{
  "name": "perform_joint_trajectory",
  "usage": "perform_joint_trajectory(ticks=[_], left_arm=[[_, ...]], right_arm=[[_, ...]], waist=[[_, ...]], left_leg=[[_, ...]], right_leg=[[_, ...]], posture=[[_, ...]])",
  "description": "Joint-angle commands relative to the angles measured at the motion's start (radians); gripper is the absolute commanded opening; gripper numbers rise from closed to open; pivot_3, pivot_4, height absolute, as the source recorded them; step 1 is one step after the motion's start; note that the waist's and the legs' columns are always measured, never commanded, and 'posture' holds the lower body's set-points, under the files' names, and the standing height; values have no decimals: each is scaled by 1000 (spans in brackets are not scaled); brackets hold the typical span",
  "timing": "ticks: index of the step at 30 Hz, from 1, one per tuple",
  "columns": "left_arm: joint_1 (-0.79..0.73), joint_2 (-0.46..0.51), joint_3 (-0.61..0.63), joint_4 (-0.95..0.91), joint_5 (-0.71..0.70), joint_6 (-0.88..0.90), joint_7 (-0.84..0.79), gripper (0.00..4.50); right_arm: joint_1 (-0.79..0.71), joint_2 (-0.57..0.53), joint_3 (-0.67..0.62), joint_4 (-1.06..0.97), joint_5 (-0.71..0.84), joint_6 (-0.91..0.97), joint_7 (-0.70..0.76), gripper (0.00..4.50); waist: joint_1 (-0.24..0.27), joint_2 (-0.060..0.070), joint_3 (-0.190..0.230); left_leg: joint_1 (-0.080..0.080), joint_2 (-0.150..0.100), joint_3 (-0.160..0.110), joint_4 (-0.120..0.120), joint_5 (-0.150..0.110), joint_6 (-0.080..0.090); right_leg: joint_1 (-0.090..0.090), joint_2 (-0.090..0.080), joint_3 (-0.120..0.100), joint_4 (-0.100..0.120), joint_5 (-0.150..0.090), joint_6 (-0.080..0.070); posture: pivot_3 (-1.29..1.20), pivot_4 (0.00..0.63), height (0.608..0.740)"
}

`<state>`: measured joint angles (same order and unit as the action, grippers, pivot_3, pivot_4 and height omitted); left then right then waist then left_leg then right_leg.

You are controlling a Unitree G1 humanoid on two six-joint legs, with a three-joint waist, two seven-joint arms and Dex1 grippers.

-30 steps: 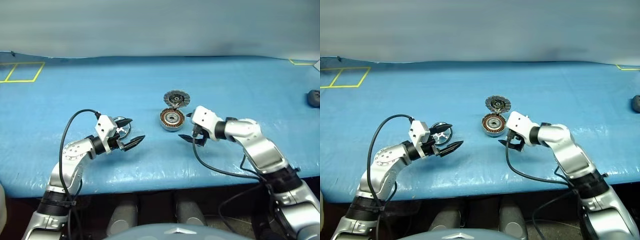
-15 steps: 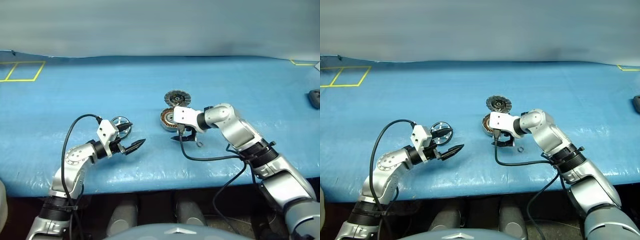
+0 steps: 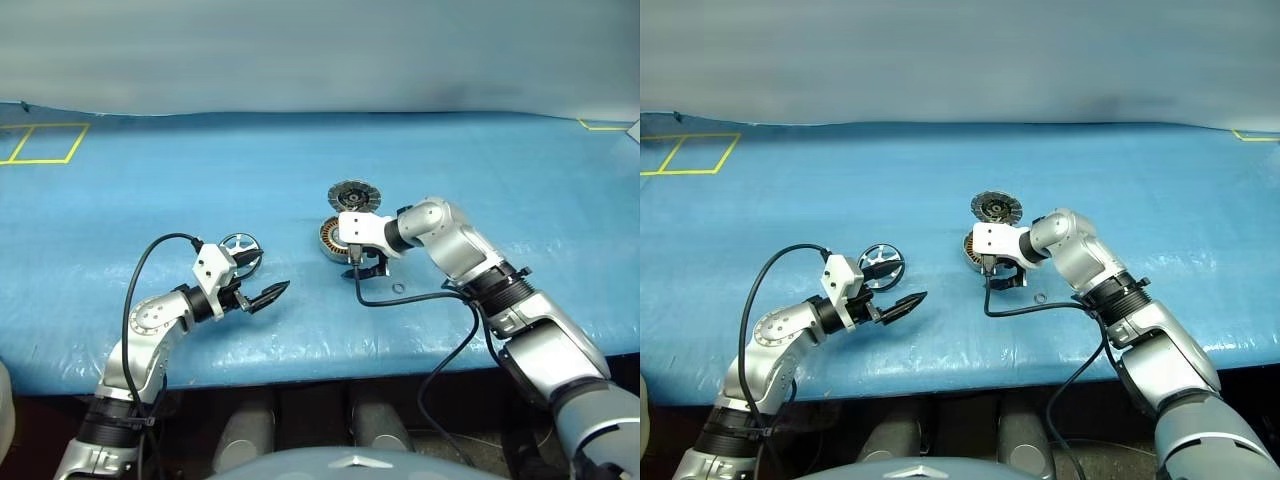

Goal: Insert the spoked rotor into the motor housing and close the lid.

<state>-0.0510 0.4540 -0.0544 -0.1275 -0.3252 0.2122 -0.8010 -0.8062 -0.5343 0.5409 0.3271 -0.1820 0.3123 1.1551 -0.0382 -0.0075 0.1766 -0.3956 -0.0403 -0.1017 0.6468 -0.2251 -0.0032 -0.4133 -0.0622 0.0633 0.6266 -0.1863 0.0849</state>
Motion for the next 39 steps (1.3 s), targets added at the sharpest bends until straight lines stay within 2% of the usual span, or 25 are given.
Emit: perform_joint_trajectory(ticks=[1,3,6,9,11,17,24,31,36,39], left_arm=[[3,-1,6,-52,-6,-13,5,4500],[6,0,7,-54,-6,-12,5,4500],[9,4,8,-55,-7,-10,5,4500],[13,11,14,-56,-9,-8,1,4500],[15,17,19,-56,-11,-7,-1,4500],[26,37,36,-58,-14,-5,-1,4500],[44,45,49,-79,-20,1,1,4500],[51,43,53,-88,-20,3,10,4500],[51,40,47,-85,-18,2,12,4500],[46,39,43,-84,-19,3,12,4500]], right_arm=[[1,13,-1,3,-7,-3,19,3213],[7,22,-15,-13,-8,-3,1,2604],[23,29,-28,-47,-3,8,-2,2604],[60,34,-34,-121,4,45,-6,2191],[81,47,-42,-163,-1,66,-30,2137],[144,157,-49,-273,44,155,-79,2137],[146,262,-41,-196,61,192,-119,2137],[118,243,-9,-64,-14,169,-179,2137],[114,214,1,-71,-7,173,-160,2137],[116,214,-5,-73,-4,172,-181,3059]], waist=[[0,0,0],[0,0,0],[-6,-1,0],[-10,-1,-1],[-15,-1,-1],[-32,-1,-1],[-28,-1,-1],[-29,-1,-1],[-21,-1,-2],[-17,-2,-2]], left_leg=[[0,0,0,0,0,0],[0,0,0,0,0,0],[0,0,-1,-1,0,0],[0,1,-1,0,0,-1],[0,1,-1,0,0,-1],[1,2,-1,-1,0,-1],[1,3,-2,-1,0,-1],[5,4,-1,-1,2,-3],[13,6,0,-1,2,-4],[13,6,0,0,2,-4]], right_leg=[[0,0,0,0,0,0],[0,0,0,0,1,-1],[0,0,-1,0,1,-1],[0,1,-1,1,1,-1],[0,1,-1,1,1,-1],[-1,2,-1,1,0,1],[-1,2,-2,2,0,0],[2,3,-2,2,-1,-2],[6,3,-4,2,-2,-3],[6,2,-4,2,-2,-3]], posture=[[0,150,740],[0,150,740],[0,150,740],[0,150,740],[0,150,740],[0,150,740],[0,150,740],[0,150,740],[0,150,740],[0,150,740]])
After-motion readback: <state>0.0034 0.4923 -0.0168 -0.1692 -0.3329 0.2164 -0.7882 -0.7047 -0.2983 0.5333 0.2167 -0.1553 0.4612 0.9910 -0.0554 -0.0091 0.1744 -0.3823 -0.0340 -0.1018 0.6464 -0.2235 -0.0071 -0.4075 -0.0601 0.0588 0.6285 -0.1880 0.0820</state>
